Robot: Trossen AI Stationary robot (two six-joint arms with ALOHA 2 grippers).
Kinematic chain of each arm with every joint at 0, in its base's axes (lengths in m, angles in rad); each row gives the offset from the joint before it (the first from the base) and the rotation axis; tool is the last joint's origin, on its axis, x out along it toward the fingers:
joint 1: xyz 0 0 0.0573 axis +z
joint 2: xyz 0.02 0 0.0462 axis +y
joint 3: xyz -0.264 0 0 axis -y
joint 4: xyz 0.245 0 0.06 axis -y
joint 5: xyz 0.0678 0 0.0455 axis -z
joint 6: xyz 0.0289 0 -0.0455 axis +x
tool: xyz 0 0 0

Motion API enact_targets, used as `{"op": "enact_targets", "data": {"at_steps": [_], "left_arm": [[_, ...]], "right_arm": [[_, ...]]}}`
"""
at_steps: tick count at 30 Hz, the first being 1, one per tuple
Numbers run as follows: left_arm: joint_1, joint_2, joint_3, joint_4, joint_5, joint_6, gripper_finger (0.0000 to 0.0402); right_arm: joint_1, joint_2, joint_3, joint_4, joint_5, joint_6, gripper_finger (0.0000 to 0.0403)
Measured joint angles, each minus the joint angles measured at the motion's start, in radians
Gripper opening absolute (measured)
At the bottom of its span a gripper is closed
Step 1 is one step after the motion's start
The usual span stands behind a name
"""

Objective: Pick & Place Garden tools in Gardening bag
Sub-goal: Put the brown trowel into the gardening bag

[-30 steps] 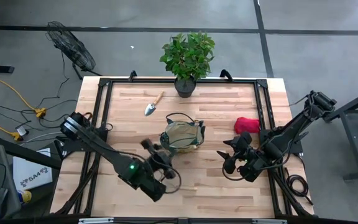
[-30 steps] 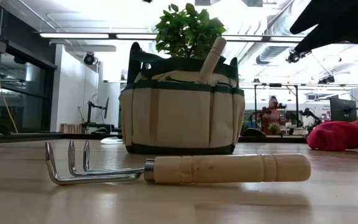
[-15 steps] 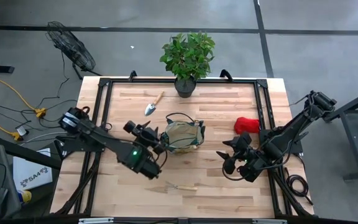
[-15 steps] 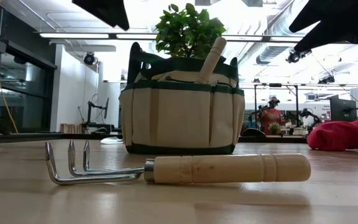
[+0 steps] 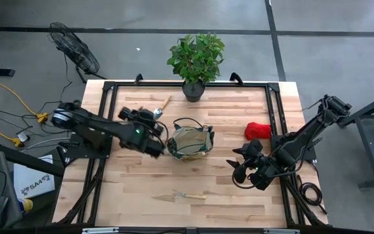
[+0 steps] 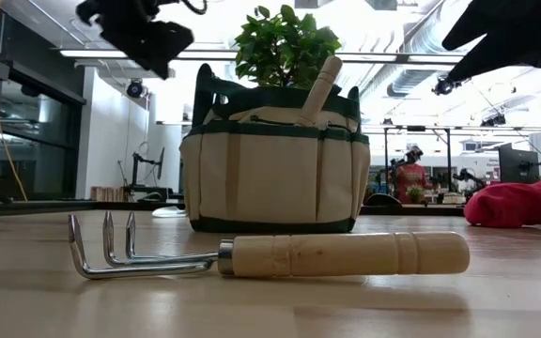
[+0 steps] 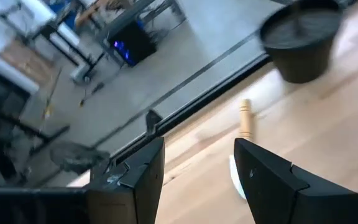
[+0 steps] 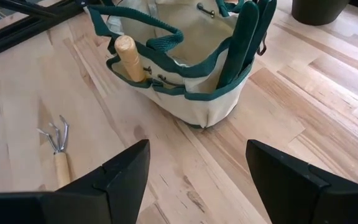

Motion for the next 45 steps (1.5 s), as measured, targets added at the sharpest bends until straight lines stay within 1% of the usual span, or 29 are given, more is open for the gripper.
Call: {"op": "enact_targets", "data": {"at_steps": [3,6,9,12,14,16,20,25,28,32,35,40,42,45], "left_arm": [[0.058,-0.097,-0.086,0.064,0.028,0.018,0.0186],[0.123,-0.192,-0.183,0.211,0.080,0.097,0.0186],[0.202,-0.276,-0.295,0.422,0.200,0.265,0.0186],[0.291,-0.336,-0.418,0.655,0.368,0.445,0.0186],[0.344,-0.357,-0.487,0.804,0.459,0.543,0.0186],[0.403,-0.369,-0.535,0.873,0.527,0.601,0.0186],[0.522,-0.371,-0.566,0.974,0.669,0.705,0.0186],[0.663,-0.371,-0.566,1.131,0.924,0.859,0.0186],[0.751,-0.371,-0.566,1.182,1.037,0.910,0.0186],[0.846,-0.355,-0.566,1.206,1.109,0.936,0.0186],[0.895,-0.332,-0.565,1.234,1.120,0.932,0.0186],[0.910,-0.255,-0.562,1.300,1.103,0.939,0.0186],[0.908,-0.215,-0.552,1.334,1.091,0.969,0.0186],[0.907,-0.157,-0.527,1.338,1.085,1.007,0.0186]], "right_arm": [[0.000,0.000,0.000,0.001,0.002,0.000,0.0259],[0.000,0.000,0.000,0.007,0.008,0.000,0.0259],[0.000,0.000,0.000,0.012,0.010,0.000,0.0259],[-0.001,0.000,0.000,0.022,0.010,0.000,0.0259],[-0.001,0.000,0.000,0.023,0.010,0.000,0.0259],[0.000,0.000,0.000,0.023,0.010,0.000,0.0259],[-0.001,0.000,0.000,0.023,0.011,0.000,0.0259],[-0.001,0.000,0.000,0.023,0.011,-0.002,0.0259],[-0.001,0.000,0.000,0.023,0.011,-0.001,0.0259],[-0.001,0.000,0.000,0.023,0.011,-0.001,0.0259],[-0.001,0.000,0.000,0.023,0.011,-0.001,0.0259],[-0.001,0.000,0.000,0.023,0.011,0.018,0.0259],[-0.001,0.000,0.000,0.023,0.011,0.024,0.0259],[-0.001,0.000,0.000,0.027,0.011,0.025,0.0259]]}}
